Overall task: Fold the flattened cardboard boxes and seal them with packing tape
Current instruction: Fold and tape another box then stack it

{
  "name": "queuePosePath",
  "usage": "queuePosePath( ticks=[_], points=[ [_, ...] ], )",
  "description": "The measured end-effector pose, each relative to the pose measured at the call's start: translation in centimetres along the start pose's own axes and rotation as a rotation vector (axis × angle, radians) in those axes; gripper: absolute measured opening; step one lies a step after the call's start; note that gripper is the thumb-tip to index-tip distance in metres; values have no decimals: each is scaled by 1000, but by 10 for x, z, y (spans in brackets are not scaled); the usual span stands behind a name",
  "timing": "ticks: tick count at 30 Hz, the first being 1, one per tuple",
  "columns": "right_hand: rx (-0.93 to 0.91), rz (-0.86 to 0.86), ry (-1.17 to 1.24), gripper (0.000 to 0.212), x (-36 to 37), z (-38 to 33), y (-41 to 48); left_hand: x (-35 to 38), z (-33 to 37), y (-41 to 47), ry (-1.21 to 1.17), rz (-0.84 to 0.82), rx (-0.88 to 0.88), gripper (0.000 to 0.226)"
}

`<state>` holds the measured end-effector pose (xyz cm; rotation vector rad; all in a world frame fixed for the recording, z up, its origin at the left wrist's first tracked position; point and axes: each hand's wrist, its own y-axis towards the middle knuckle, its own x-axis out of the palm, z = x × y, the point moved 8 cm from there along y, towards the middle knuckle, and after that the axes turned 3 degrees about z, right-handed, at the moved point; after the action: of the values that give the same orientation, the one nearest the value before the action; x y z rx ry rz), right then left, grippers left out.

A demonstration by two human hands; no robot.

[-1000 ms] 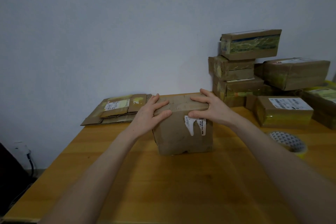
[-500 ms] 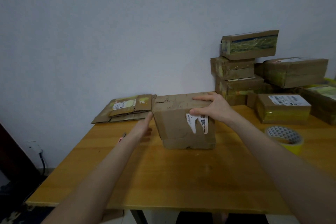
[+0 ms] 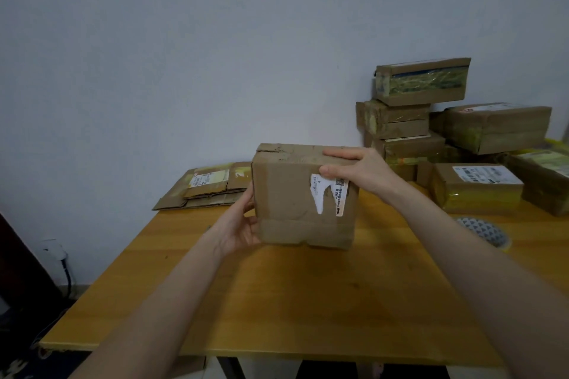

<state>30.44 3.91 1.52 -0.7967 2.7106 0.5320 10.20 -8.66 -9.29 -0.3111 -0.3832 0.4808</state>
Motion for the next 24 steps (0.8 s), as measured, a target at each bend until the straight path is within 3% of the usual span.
queuePosePath(
  ticks=[5, 9, 12, 15, 17, 18, 20, 22, 24],
  points=[
    [18, 12, 77, 49, 3, 9, -3, -8, -21, 0, -74, -12, -97, 64],
    [-10, 13, -4, 51, 0, 1, 0, -9, -15, -4, -166, 54, -31, 55],
    [5, -25, -111, 53, 5, 5, 0, -18, -13, -6, -10, 156, 14, 54],
    [49, -25, -216, 55, 16, 20, -3, -30, -14, -11, 416, 334, 41, 48],
    [81, 13, -238, 56, 18, 27, -4, -37, 7, -14, 828, 498, 220, 48],
    [87, 26, -237, 57, 19, 28, -3, -37, 23, -18, 904, 567, 367, 46],
    [97, 50, -223, 59, 22, 29, 0, -26, 55, -34, 838, 612, 666, 44],
    [96, 55, -207, 60, 26, 30, 4, 5, 79, -45, 890, 514, 896, 52],
    [97, 49, -236, 60, 30, 30, 7, 46, 86, -35, 1221, 331, 912, 76]
  ],
)
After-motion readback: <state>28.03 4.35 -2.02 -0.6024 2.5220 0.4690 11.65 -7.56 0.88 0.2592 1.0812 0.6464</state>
